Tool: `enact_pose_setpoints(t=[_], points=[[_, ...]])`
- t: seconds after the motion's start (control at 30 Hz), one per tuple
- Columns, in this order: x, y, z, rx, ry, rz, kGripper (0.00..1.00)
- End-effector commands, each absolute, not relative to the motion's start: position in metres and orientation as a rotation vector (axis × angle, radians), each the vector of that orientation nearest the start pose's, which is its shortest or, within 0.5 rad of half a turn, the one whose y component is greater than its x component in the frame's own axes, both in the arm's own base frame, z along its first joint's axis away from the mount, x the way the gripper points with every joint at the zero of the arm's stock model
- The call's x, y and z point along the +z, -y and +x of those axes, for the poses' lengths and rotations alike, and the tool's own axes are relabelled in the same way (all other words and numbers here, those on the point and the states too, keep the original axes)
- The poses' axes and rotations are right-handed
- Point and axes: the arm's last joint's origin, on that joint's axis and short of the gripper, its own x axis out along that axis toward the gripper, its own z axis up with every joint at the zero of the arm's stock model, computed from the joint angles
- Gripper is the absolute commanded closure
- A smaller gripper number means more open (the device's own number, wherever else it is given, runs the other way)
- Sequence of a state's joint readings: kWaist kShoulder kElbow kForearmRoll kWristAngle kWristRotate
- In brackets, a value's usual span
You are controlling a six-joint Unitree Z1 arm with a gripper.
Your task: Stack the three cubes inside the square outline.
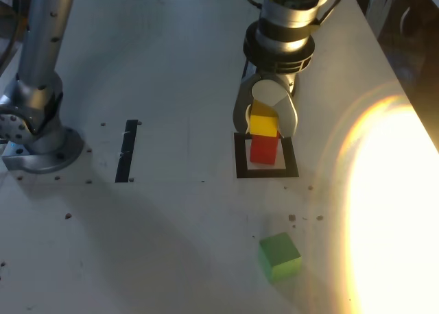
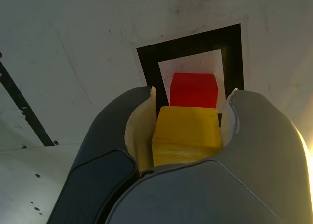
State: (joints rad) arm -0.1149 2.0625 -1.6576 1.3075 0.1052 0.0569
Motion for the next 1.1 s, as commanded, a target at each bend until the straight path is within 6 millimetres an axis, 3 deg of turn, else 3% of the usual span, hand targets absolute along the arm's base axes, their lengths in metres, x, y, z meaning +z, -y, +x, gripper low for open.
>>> enact_pose_setpoints(t=[0.0, 0.23, 0.8, 1.07], points=[[0.257, 0.036, 0.372, -0.057, -1.715, 0.232, 0.80], [0.247, 0.032, 0.376, -0.058, -1.739, 0.230, 0.77], [0.243, 0.033, 0.377, -0.077, -1.747, 0.211, 0.66], [0.238, 0.034, 0.379, -0.082, -1.758, 0.206, 0.48]])
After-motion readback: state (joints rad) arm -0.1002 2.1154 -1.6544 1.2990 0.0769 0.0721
